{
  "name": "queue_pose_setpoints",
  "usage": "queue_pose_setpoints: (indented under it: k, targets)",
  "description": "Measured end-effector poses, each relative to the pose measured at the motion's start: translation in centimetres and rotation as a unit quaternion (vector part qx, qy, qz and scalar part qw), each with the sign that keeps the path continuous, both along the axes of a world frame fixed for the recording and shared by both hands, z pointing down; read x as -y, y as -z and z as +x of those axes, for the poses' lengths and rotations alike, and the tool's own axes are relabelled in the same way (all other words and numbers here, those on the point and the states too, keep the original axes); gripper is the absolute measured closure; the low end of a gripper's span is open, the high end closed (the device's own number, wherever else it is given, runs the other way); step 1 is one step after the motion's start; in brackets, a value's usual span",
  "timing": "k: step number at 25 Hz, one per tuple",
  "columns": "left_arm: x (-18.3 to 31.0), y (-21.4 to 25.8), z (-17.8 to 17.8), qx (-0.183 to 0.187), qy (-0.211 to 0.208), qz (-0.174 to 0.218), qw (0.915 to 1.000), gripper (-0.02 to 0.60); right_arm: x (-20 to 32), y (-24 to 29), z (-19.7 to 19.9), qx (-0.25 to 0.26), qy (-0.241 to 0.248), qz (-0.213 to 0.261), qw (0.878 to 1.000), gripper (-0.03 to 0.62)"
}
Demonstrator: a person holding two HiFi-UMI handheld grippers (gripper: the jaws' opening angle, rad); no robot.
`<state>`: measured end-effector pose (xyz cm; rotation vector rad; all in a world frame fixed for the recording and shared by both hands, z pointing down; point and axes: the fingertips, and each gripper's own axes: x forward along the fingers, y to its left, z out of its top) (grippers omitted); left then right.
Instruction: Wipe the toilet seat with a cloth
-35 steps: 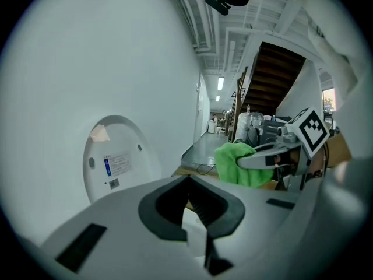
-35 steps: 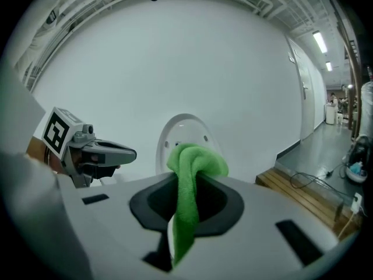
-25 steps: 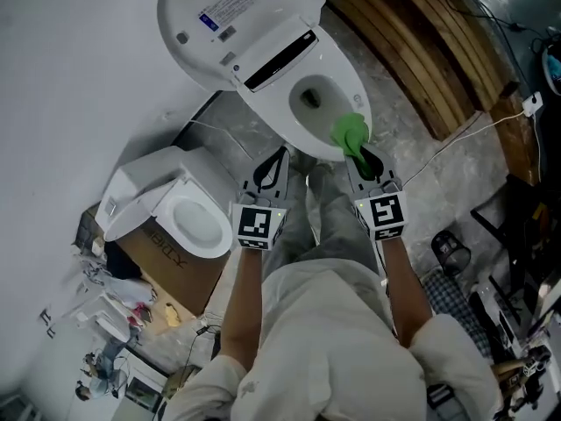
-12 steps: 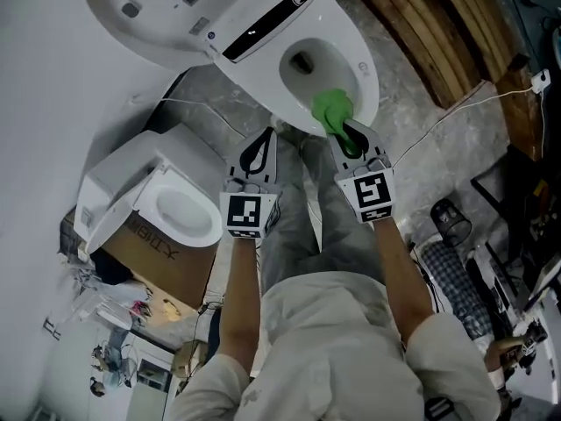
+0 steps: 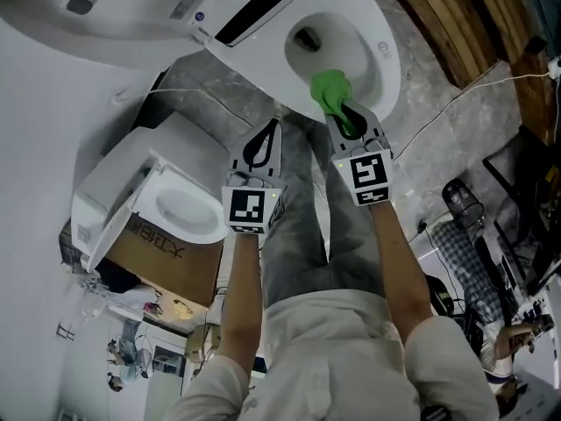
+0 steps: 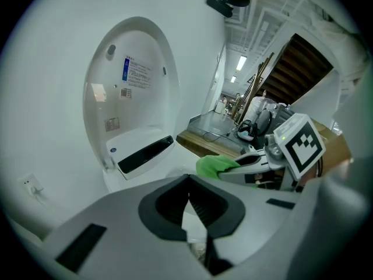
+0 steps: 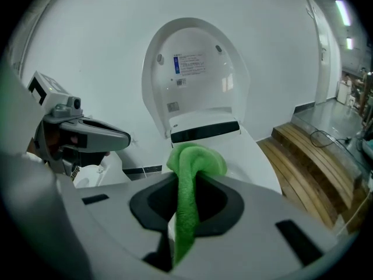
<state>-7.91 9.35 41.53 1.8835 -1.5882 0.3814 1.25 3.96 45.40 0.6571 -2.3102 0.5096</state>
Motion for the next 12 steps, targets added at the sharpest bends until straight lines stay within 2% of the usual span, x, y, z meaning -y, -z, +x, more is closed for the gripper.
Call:
queue_pose_setpoints:
  k: [12]
  targets:
    - [-0.6, -4.2, -1.2, -0.013, -0.021, -0.012, 0.9996, 0.569, -1.8, -8.2, -3.9, -0.037, 0.015, -0.016, 0.999, 0.545]
